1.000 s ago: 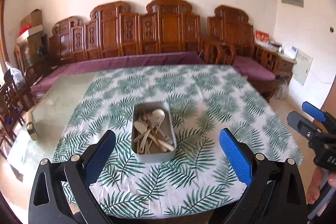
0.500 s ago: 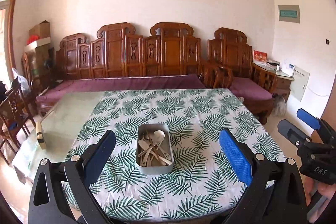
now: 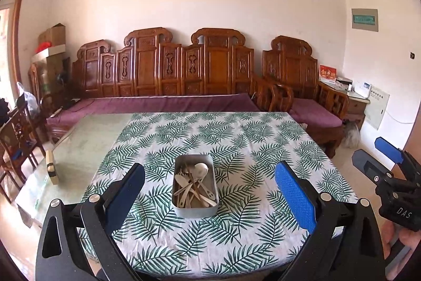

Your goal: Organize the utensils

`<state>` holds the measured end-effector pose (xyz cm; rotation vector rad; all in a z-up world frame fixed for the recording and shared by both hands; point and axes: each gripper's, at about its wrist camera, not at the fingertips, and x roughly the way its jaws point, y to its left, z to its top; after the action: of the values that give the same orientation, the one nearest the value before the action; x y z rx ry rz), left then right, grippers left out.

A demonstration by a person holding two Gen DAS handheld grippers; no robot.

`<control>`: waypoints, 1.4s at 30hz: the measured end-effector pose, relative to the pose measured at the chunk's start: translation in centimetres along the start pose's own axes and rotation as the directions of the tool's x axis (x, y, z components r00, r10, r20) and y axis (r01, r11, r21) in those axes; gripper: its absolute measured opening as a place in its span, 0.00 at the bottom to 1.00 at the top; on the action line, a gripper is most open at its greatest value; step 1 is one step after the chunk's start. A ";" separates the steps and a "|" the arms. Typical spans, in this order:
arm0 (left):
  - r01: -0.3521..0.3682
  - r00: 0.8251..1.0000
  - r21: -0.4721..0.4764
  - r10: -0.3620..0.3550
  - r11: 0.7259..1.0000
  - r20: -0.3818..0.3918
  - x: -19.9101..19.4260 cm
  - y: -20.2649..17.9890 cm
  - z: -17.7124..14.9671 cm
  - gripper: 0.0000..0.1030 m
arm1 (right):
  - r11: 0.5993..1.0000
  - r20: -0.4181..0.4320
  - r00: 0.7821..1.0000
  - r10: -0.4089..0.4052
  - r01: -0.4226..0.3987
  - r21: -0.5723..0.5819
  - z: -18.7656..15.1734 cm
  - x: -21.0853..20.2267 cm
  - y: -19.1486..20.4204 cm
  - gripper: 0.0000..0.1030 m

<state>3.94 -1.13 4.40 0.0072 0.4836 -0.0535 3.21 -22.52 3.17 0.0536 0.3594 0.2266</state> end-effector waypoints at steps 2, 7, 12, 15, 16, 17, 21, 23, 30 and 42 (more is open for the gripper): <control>-0.001 1.000 0.001 0.001 1.000 -0.001 0.1 -0.1 0.0 0.93 | 1.000 -0.001 1.000 -0.001 0.001 -0.002 0.0 0.0 0.0 0.97; -0.005 1.000 0.000 0.005 1.000 0.001 0.0 -0.1 -0.1 0.93 | 1.000 0.000 1.000 -0.001 0.001 -0.001 0.0 0.0 0.1 0.97; -0.006 1.000 0.001 0.006 1.000 0.001 -0.1 -0.1 -0.2 0.93 | 1.000 0.000 1.000 -0.004 0.004 -0.001 0.0 0.0 0.1 0.97; -0.007 1.000 0.004 0.007 1.000 0.001 0.0 -0.1 -0.1 0.93 | 1.000 -0.001 1.000 -0.004 0.004 0.000 -0.1 0.1 0.0 0.97; -0.007 1.000 0.005 0.007 1.000 0.001 0.0 -0.1 -0.2 0.93 | 1.000 -0.001 1.000 -0.004 0.004 0.000 -0.1 0.1 0.0 0.97; -0.007 1.000 0.005 0.007 1.000 0.001 0.0 -0.1 -0.2 0.93 | 1.000 -0.001 1.000 -0.005 0.005 -0.001 -0.1 0.1 0.0 0.97; -0.008 1.000 0.006 0.008 1.000 0.001 0.0 -0.2 -0.2 0.93 | 1.000 -0.001 1.000 -0.005 0.005 -0.001 -0.1 0.1 0.0 0.97; -0.009 1.000 0.006 0.009 1.000 0.002 -0.1 -0.2 -0.2 0.93 | 1.000 0.000 1.000 -0.005 0.005 0.000 -0.1 0.1 0.0 0.97; -0.008 1.000 0.008 0.008 1.000 0.004 -0.1 -0.2 -0.4 0.93 | 1.000 -0.001 1.000 -0.005 0.005 0.001 -0.1 0.2 -0.1 0.97; -0.005 1.000 0.007 0.005 1.000 0.006 -0.2 -0.2 -0.2 0.93 | 1.000 0.001 1.000 -0.006 0.006 0.001 -0.2 0.1 0.0 0.97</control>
<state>3.61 -1.29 4.32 0.0154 0.4772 -0.0504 3.23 -22.51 2.95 0.0535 0.3589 0.2209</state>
